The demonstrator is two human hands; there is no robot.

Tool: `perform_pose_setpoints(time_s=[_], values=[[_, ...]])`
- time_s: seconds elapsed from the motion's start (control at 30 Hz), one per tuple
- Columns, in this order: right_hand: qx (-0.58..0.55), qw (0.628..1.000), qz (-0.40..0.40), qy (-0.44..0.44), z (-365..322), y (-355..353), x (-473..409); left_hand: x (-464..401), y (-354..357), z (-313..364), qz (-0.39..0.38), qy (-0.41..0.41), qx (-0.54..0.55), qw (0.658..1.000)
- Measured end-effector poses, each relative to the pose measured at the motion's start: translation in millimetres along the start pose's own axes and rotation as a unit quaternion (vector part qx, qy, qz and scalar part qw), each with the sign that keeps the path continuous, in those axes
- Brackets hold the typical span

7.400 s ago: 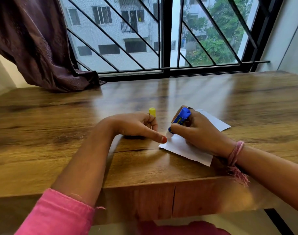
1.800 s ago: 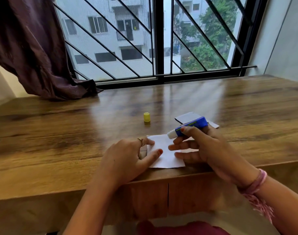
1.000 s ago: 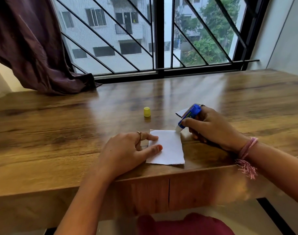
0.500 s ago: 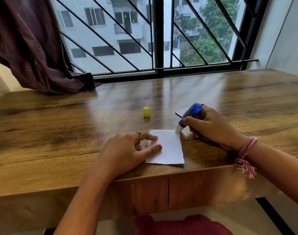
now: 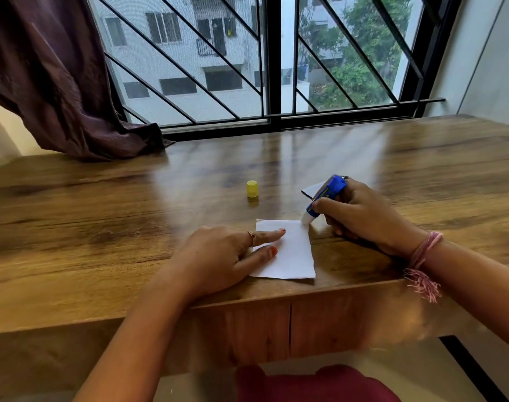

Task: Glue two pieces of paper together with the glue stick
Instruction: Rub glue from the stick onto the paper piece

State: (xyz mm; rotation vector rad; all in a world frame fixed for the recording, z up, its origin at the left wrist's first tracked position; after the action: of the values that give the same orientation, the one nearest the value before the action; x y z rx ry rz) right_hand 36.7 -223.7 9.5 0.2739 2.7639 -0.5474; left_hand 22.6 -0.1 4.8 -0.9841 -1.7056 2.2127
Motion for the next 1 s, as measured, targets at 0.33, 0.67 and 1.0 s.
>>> perform_pose_setpoints(time_s=[0.33,0.67,1.0], values=[[0.005,0.998,-0.038,-0.041,1.2,1.5,2.3,-6.2,0.7,-2.7,-0.030,0.003,0.009,1.000],[0.012,0.999,-0.032,-0.036,5.2,1.2,-1.1,-6.0,2.2,-2.3,-0.022,0.000,0.012,1.000],[0.031,0.998,-0.020,-0.046,-0.1,0.9,0.8,-4.6,1.2,-1.7,-0.010,-0.007,0.027,1.000]])
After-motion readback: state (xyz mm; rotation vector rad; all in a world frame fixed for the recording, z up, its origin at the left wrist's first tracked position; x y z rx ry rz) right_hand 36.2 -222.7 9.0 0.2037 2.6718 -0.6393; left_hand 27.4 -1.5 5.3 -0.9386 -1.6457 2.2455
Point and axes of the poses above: each hand's wrist, its own x-axis away from the middle knuckle, its own y-axis out of the palm, z = x × y, the point moved 3 cm from there along -x, towards the middle knuckle, and after that the axes turned 12 degrees about z, right-handed, at the moved point
